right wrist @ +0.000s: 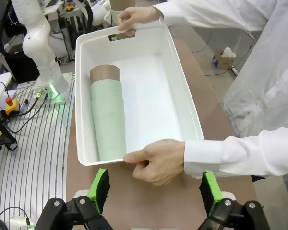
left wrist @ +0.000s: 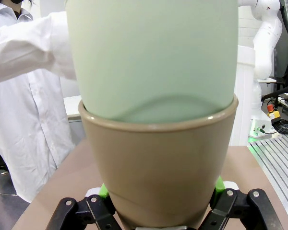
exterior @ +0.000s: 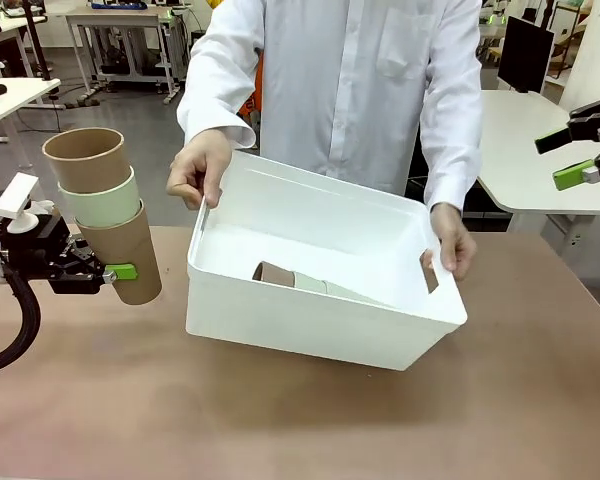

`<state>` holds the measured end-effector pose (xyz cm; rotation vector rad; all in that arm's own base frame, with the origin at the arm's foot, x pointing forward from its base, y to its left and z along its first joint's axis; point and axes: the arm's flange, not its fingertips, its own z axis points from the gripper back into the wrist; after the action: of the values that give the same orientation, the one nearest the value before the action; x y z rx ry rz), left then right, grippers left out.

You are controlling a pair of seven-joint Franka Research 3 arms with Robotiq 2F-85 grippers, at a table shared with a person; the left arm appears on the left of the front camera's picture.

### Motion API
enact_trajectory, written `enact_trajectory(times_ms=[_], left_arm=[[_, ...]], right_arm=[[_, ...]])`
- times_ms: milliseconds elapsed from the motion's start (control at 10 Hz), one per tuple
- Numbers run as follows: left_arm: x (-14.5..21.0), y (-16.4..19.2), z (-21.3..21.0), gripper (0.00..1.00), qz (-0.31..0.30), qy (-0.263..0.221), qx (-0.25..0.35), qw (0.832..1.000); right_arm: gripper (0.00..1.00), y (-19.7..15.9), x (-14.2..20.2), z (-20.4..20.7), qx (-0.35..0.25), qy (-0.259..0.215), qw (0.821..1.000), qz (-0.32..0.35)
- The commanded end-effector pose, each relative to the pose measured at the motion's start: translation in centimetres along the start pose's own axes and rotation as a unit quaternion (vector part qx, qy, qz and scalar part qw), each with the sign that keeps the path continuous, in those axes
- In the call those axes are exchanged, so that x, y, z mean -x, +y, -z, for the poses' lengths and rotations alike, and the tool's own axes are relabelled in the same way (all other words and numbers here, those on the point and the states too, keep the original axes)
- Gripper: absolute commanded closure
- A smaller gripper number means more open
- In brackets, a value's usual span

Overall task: Stack the cups and store them in the basket.
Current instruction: Place the stack of Reusable plastic cups into the Pantry Basket.

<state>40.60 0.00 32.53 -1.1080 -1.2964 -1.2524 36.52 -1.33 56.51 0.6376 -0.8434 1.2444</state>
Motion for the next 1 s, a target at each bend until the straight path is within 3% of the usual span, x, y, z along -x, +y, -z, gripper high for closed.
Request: enact_trajectory(times_ms=[0,900], left_arm=[[-0.49,0.05,0.18,0.15,0.006,-0.008,-0.005,1.0],[-0.49,0.05,0.18,0.15,0.006,-0.008,-0.005,1.0]], right_arm=[[0.0,0.26,-0.07,0.2,0.0,-0.012,1.0,0.002],[0.0,0.26,-0.07,0.2,0.0,-0.012,1.0,0.002]])
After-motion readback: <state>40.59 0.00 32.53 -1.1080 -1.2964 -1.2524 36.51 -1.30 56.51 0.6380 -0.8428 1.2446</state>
